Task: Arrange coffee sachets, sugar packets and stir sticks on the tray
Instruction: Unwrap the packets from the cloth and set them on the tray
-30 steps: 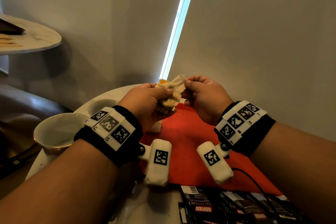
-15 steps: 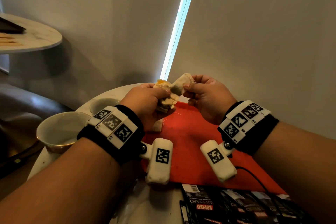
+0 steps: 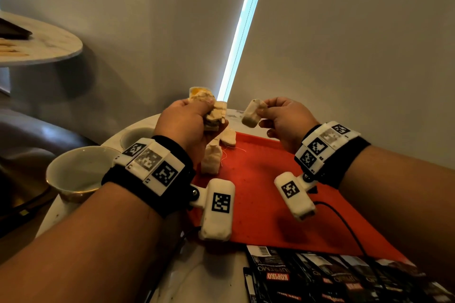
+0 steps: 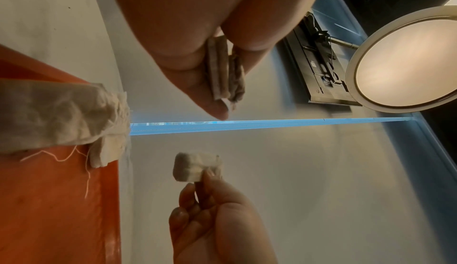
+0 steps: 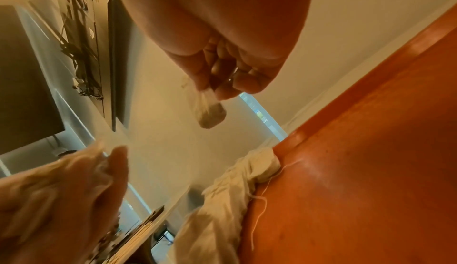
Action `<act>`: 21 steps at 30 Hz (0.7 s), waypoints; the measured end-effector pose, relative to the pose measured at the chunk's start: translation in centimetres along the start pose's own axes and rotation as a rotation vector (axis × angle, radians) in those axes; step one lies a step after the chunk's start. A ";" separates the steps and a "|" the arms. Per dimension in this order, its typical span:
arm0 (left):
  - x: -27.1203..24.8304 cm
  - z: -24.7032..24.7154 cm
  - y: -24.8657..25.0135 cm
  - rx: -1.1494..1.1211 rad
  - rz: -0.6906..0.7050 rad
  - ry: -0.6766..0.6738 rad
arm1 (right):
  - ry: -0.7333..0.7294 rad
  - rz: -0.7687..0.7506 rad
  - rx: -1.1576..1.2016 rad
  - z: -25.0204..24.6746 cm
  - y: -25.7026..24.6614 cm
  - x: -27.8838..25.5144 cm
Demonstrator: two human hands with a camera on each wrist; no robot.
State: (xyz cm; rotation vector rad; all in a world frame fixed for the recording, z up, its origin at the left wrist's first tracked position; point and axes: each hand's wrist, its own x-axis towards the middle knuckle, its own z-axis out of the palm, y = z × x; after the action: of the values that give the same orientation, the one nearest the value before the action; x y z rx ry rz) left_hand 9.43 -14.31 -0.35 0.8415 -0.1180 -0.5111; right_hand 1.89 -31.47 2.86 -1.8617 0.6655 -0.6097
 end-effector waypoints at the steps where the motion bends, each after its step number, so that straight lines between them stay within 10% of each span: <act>1: 0.1 0.0 0.1 -0.007 0.009 0.003 | 0.026 -0.003 -0.025 -0.1 -0.1 0.6; 21: 0.9 -0.2 -0.4 0.001 0.030 -0.008 | -0.215 0.273 -0.402 5.1 3.3 4.8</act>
State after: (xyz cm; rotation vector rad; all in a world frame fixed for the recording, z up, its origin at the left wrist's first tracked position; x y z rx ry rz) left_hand 10.20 -14.79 -0.87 0.8373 -0.1379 -0.4864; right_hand 8.20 -32.49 -1.51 -2.1152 0.9278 -0.0976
